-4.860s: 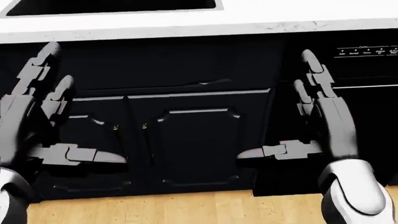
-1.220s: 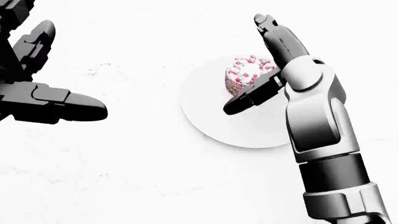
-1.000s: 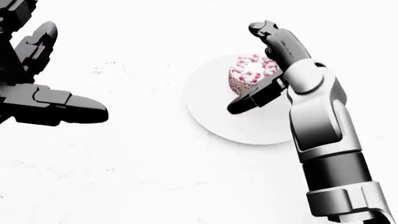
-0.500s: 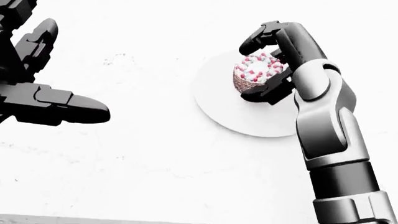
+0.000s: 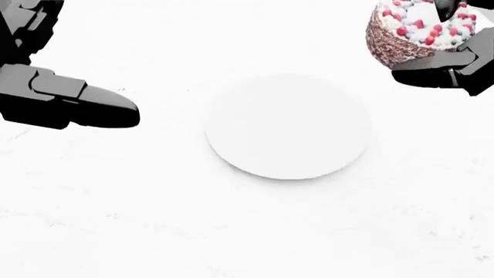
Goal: Move the dessert items from the plate to the tray.
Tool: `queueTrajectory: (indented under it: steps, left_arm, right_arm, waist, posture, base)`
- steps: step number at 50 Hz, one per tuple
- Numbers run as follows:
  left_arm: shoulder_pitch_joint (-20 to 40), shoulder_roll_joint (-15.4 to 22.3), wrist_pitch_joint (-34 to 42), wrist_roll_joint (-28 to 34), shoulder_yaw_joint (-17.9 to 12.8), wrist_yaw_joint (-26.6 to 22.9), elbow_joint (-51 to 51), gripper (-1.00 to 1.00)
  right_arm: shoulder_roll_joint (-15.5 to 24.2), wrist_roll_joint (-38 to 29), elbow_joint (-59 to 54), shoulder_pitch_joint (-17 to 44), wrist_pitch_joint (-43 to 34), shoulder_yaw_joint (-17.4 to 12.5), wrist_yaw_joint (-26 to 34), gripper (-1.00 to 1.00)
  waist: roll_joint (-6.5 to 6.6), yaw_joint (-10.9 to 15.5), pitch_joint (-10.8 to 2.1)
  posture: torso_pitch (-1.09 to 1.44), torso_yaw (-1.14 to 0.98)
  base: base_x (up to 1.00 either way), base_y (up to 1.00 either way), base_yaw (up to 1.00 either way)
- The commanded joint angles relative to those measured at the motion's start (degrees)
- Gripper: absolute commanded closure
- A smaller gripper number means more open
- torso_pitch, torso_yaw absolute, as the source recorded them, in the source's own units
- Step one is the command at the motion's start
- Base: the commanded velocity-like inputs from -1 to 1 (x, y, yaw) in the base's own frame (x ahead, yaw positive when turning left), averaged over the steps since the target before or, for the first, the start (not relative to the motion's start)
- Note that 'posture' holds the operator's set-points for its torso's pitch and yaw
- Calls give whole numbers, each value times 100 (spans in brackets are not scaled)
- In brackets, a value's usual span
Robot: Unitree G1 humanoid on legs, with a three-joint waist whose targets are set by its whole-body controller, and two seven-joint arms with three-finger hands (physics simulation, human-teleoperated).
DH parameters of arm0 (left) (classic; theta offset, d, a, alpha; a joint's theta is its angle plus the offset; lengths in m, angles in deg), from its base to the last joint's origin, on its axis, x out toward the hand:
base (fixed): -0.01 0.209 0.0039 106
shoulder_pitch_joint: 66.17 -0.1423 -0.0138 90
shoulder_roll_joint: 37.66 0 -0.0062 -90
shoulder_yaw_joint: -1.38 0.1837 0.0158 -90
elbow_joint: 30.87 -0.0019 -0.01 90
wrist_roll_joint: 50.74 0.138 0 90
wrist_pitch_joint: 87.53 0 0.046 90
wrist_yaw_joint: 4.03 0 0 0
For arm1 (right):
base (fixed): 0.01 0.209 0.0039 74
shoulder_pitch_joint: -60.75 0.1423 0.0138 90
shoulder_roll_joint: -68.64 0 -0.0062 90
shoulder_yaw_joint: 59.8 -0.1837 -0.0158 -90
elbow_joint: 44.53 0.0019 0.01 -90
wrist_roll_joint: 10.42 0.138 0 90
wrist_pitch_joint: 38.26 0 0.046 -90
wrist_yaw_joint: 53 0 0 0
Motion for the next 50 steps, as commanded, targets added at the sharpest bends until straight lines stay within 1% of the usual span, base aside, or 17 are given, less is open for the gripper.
queueTrajectory:
  steps: [1, 3, 7, 10, 13, 14, 16, 21, 23, 24, 27, 30, 33, 34, 41, 44, 50]
  left_arm:
    - [186, 26, -34, 7, -25, -30, 94, -100]
    - [269, 28, 66, 15, -42, -52, 124, -100]
    - [343, -3, 129, 53, -16, -78, 146, -100]
    - [318, -33, 81, 108, 41, -82, 124, -100]
    - [341, -104, 93, 161, 114, -83, 163, -100]
    - [325, -106, 77, 181, 136, -95, 166, -100]
    - [340, -110, 68, 222, 129, -122, 139, -100]
    - [262, -136, 17, 299, 151, -180, 157, -100]
    - [239, -138, 6, 326, 147, -204, 160, -100]
    - [226, -144, -5, 343, 150, -212, 162, -100]
    - [205, -166, -32, 386, 178, -231, 154, -100]
    - [181, -176, -17, 415, 177, -257, 195, -100]
    - [190, -212, 10, 447, 202, -257, 219, -100]
    - [201, -216, 31, 454, 204, -262, 234, -100]
    - [163, -251, 11, 536, 238, -296, 259, -100]
    - [159, -254, 2, 564, 228, -320, 251, -100]
    - [254, -266, 92, 608, 233, -351, 276, -100]
  right_arm:
    - [133, 46, 129, 186, -50, -151, -110, 97]
    - [189, 116, 195, 188, -150, -168, -104, 96]
    - [259, 210, 255, 150, -244, -176, -134, 97]
    - [318, 287, 287, 128, -269, -208, -135, 98]
    - [247, 385, 281, 81, -231, -197, -263, 98]
    - [255, 403, 292, 82, -232, -183, -279, 98]
    - [334, 438, 302, 182, -301, -194, -270, 98]
    - [331, 559, 313, 171, -251, -224, -394, 98]
    - [326, 615, 317, 143, -242, -251, -444, 98]
    - [332, 650, 323, 134, -240, -270, -473, 98]
    - [362, 736, 343, 159, -271, -271, -518, 98]
    - [408, 807, 398, 153, -303, -290, -536, 98]
    - [439, 875, 400, 95, -270, -318, -565, 98]
    - [452, 895, 419, 79, -283, -328, -560, 98]
    - [530, 1041, 460, 47, -288, -391, -634, 98]
    - [562, 1088, 514, 41, -332, -387, -638, 98]
    - [610, 1183, 552, 47, -368, -403, -679, 98]
  waist:
    - [-39, -70, -124]
    - [-169, -62, -82]
    - [92, 69, 1]
    - [-207, 263, 251]
    - [-745, 454, 173]
    - [-541, 319, 390]
    - [-484, 362, 164]
    - [-224, 331, 274]
    - [258, 373, 106]
    - [-6, 381, 328]
    - [125, 285, 64]
    - [-72, 297, 208]
    - [-948, 232, 13]
    - [-511, 247, 229]
    - [-283, 205, 328]
    - [72, 314, 211]
    - [44, 256, 65]
  posture:
    - [0, 0]
    - [0, 0]
    - [0, 0]
    - [0, 0]
    - [0, 0]
    - [0, 0]
    - [0, 0]
    - [0, 0]
    - [0, 0]
    - [0, 0]
    - [0, 0]
    - [0, 0]
    - [0, 0]
    - [0, 0]
    - [0, 0]
    - [0, 0]
    - [0, 0]
  base:
    - [-100, 0, 0]
    - [-100, -32, 0]
    - [-56, -95, 0]
    - [-6, -100, 0]
    - [0, -100, 0]
    - [0, -100, 0]
    - [0, -100, 0]
    - [0, -100, 0]
    - [0, -100, 0]
    - [0, -100, 0]
    - [0, -100, 0]
    - [0, -100, 0]
    - [0, -100, 0]
    - [0, -100, 0]
    - [0, -100, 0]
    - [0, -100, 0]
    - [0, -100, 0]
